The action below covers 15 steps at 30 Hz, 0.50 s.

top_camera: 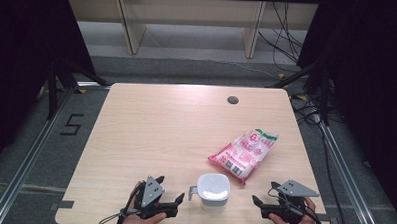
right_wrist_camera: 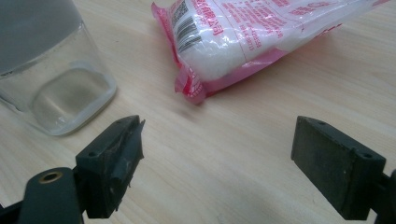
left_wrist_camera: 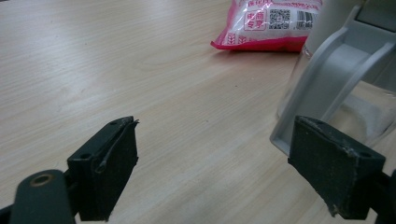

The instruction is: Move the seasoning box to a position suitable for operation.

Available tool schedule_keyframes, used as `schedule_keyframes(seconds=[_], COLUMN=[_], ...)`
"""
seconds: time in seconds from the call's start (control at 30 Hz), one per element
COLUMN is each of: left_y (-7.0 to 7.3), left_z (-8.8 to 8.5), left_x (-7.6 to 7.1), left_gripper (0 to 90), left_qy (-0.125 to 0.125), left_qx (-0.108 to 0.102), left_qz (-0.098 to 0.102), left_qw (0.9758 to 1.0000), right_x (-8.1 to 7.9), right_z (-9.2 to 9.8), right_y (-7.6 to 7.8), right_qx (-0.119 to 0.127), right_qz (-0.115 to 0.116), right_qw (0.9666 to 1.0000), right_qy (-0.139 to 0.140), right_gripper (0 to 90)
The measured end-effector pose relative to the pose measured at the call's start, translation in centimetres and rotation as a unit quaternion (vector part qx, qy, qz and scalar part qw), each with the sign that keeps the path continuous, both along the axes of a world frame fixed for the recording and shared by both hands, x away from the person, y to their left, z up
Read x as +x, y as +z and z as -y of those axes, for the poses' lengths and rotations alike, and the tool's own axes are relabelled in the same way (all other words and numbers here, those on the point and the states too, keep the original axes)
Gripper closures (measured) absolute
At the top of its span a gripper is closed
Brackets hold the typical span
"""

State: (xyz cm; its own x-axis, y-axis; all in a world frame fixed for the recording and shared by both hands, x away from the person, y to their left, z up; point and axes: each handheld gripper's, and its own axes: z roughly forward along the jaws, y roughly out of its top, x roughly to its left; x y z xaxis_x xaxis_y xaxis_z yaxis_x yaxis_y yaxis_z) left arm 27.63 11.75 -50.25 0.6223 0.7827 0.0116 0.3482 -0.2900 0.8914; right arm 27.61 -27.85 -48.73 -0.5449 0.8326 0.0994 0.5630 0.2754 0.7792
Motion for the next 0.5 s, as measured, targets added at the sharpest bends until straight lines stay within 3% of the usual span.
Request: schedule_keyframes(seconds=[0.03,0.17,0.2,0.23,0.27,0.3,0.33,0.37,0.4,0.43,0.47,0.5], left_y=[-0.1,-0.1,0.0,-0.1,0.0,0.0,0.0,-0.1,0.1,0.1,0.0,0.0], left_z=[0.1,0.0,-0.3,-0.1,-0.3,-0.6,-0.6,-0.2,-1.0,-1.0,-0.9,-0.9], left_x=[0.0,-0.1,0.2,-0.2,0.0,0.2,0.2,-0.1,0.4,0.4,0.0,0.0], left_gripper=[14.6,14.6,14.6,14.6,14.6,14.6,14.6,14.6,14.6,14.7,14.7,14.7], left_qy=[0.005,0.008,-0.008,0.013,0.006,-0.008,-0.008,0.011,-0.011,-0.011,0.003,0.003], left_qx=[-0.015,-0.012,0.011,-0.009,0.002,0.017,0.017,-0.015,0.034,0.034,0.008,0.008], left_qz=[-0.001,-0.002,0.014,-0.009,0.001,0.014,0.014,-0.003,0.022,0.022,0.009,0.009], left_qw=[0.9999,0.9999,0.9998,0.9998,1.0,0.9997,0.9997,0.9998,0.9991,0.9991,0.9999,0.9999], right_x=[0.1,0.2,0.2,0.2,0.3,0.0,0.0,0.0,0.0,0.0,0.3,0.3], right_z=[0.1,0.1,0.1,0.1,0.3,0.0,0.0,0.0,-0.1,-0.1,0.2,0.2], right_y=[0.0,0.0,0.0,0.0,0.1,0.1,0.1,0.1,0.1,0.1,0.0,0.0], right_qx=[-0.001,-0.007,-0.007,-0.012,-0.019,-0.001,-0.001,-0.001,-0.001,-0.001,-0.015,-0.015], right_qz=[0.004,0.011,0.012,0.017,0.028,0.006,0.006,0.005,0.006,0.006,0.021,0.021], right_qw=[1.0,0.9998,0.9998,0.9997,0.9993,1.0,1.0,1.0,1.0,1.0,0.9994,0.9994], right_qy=[0.002,0.014,0.016,0.011,0.015,0.007,0.007,0.006,0.007,0.007,0.023,0.023], right_gripper=[17.2,17.6,17.6,17.6,17.6,17.6,17.6,17.6,17.6,17.6,17.6,17.6])
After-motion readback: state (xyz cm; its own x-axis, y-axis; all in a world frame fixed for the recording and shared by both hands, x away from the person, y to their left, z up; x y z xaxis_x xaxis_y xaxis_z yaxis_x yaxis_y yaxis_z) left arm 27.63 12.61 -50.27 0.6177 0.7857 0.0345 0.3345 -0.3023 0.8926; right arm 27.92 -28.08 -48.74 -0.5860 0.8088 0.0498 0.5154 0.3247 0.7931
